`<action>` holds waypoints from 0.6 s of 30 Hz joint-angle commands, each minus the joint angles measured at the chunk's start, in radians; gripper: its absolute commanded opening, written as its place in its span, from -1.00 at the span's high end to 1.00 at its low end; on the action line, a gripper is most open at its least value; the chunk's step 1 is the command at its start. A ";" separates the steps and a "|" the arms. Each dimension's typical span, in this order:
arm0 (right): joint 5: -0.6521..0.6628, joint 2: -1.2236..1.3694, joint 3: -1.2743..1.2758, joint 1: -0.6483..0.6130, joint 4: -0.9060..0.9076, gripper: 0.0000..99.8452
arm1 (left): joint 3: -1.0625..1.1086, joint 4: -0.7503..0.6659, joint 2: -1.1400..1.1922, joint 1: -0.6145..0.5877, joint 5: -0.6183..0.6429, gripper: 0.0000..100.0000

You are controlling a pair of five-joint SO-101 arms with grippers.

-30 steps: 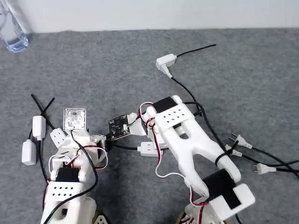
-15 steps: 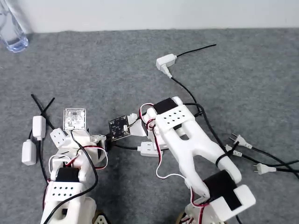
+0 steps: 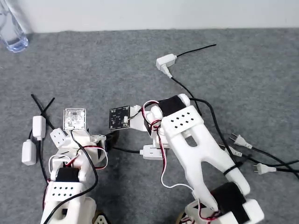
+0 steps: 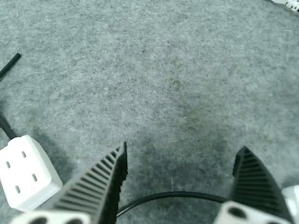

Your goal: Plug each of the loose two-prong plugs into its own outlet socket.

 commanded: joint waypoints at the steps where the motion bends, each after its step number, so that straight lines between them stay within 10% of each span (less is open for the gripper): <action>1: -0.037 0.007 -0.051 -0.036 0.001 0.48 | -0.068 0.034 -0.012 -0.146 -0.006 0.32; 11: -0.061 0.165 -0.051 -0.122 -0.081 0.48 | -0.097 0.374 -0.012 -0.664 -0.313 0.32; 18: -0.071 0.354 -0.051 -0.122 -0.124 0.49 | -0.065 0.319 -0.012 -0.654 -0.338 0.32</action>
